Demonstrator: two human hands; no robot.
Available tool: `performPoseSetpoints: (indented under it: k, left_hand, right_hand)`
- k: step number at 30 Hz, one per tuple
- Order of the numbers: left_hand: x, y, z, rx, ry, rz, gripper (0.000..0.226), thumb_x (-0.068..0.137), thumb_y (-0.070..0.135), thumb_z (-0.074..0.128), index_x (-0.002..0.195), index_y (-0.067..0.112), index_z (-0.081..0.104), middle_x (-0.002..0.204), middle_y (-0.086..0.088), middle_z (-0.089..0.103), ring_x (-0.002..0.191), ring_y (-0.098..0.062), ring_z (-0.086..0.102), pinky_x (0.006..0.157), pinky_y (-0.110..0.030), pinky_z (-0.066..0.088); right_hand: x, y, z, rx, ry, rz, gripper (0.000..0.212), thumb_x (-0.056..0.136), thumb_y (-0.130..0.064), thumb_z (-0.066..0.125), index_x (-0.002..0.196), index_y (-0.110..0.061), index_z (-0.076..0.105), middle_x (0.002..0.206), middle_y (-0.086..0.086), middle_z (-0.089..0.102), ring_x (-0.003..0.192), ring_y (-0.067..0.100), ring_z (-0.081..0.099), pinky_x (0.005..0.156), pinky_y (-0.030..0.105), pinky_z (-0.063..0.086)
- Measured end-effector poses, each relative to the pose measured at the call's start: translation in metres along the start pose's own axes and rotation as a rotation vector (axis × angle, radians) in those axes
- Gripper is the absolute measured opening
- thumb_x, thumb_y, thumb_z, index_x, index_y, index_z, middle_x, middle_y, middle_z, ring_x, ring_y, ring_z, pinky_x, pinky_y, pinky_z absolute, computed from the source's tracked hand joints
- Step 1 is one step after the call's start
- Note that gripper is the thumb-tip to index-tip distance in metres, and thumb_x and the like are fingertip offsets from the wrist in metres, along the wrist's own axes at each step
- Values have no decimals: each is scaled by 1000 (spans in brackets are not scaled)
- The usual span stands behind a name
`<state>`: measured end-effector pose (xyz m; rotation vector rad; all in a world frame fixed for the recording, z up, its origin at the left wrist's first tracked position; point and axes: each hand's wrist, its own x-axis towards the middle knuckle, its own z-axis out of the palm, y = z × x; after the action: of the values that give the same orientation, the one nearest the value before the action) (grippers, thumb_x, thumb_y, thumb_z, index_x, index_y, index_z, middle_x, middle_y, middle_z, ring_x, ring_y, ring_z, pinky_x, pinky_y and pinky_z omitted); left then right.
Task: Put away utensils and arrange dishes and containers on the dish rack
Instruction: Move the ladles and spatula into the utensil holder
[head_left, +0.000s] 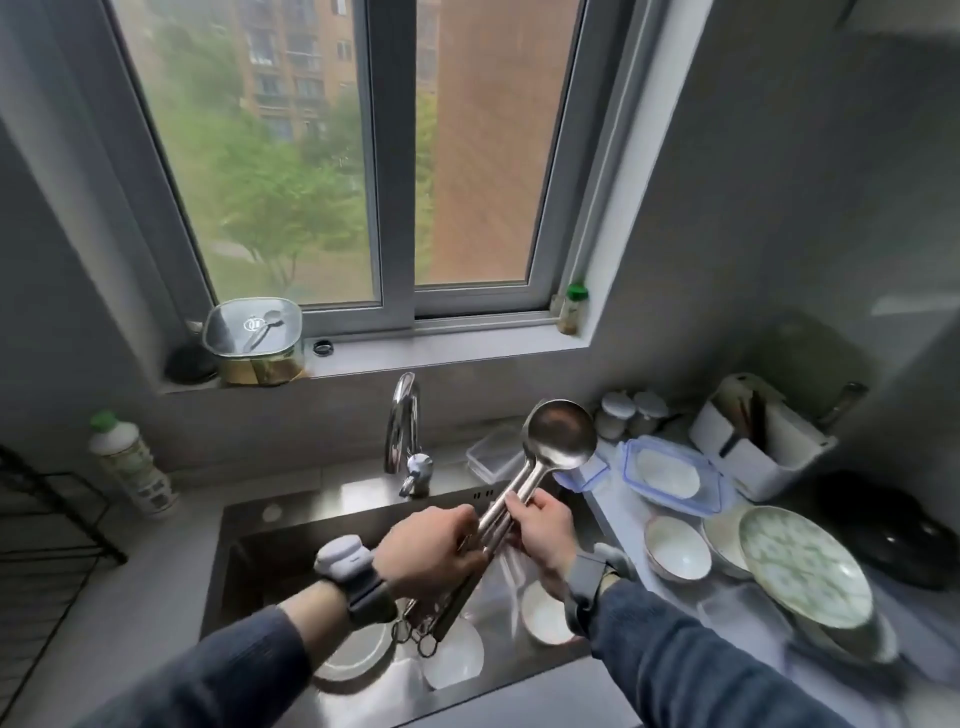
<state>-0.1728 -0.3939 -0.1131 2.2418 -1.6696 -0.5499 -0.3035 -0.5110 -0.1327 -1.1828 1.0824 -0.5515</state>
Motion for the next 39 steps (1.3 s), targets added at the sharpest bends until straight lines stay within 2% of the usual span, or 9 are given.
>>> performPoseSetpoints:
  k: [7, 10, 13, 19, 23, 27, 31, 35, 39]
  left_hand:
    - [68, 51, -29, -141, 26, 61, 25, 82, 43, 70, 101, 28, 67, 94, 12, 74, 83, -9, 68, 80, -28, 55]
    - [95, 86, -26, -179, 51, 104, 40, 64, 57, 61, 87, 25, 67, 83, 9, 73, 73, -9, 66, 73, -30, 55]
    - [118, 115, -19, -202, 74, 106, 20, 69, 54, 68, 77, 36, 61, 79, 9, 71, 70, -6, 63, 71, -29, 54]
    - [167, 160, -12, -232, 174, 55, 15, 77, 27, 77, 74, 26, 62, 72, 9, 69, 71, -8, 64, 72, -34, 56]
    - [194, 179, -19, -332, 220, 2, 21, 80, 29, 80, 76, 21, 61, 70, 5, 70, 69, -15, 69, 68, -37, 59]
    - [226, 209, -24, -337, 291, 20, 17, 84, 27, 78, 78, 21, 63, 75, 8, 72, 73, -14, 70, 72, -36, 59]
    - [252, 236, -27, -319, 334, 43, 14, 86, 26, 77, 77, 25, 67, 75, 12, 72, 73, -8, 69, 75, -35, 59]
    - [264, 245, -30, -331, 356, 43, 14, 86, 28, 78, 78, 24, 67, 76, 11, 72, 74, -11, 70, 76, -37, 59]
    - [276, 256, -33, -320, 381, 14, 13, 88, 27, 77, 80, 23, 68, 80, 9, 73, 76, -11, 70, 72, -31, 57]
  right_hand:
    - [22, -36, -51, -126, 39, -171, 14, 94, -10, 67, 80, -11, 68, 64, -2, 73, 58, 7, 68, 56, 21, 53]
    - [31, -48, -82, -155, 0, -183, 8, 89, -22, 72, 89, -14, 73, 85, 8, 78, 81, 25, 74, 78, 41, 61]
    - [45, -58, -117, -225, -23, -229, 14, 86, -26, 71, 93, -15, 75, 90, 9, 79, 91, 30, 75, 87, 52, 59]
    - [67, -95, -195, -418, 58, -369, 11, 92, -24, 68, 87, -17, 76, 81, 0, 78, 73, 13, 75, 78, 40, 62]
    - [92, -120, -251, -537, 92, -418, 12, 93, -25, 69, 83, -22, 75, 76, -5, 78, 69, 8, 74, 70, 27, 60]
    - [137, -148, -312, -544, 188, -489, 11, 92, -26, 69, 82, -24, 72, 75, -8, 77, 71, 6, 73, 70, 26, 58]
    - [183, -184, -355, -405, 309, -515, 13, 98, -16, 60, 89, -13, 69, 80, 1, 76, 68, 20, 73, 66, 29, 55]
    - [219, -211, -372, -349, 354, -571, 12, 100, -3, 51, 94, -7, 60, 89, 12, 70, 60, 2, 64, 55, 8, 47]
    - [251, -238, -386, -354, 397, -614, 17, 99, -2, 50, 89, -13, 58, 93, 17, 73, 69, 21, 67, 57, 11, 51]
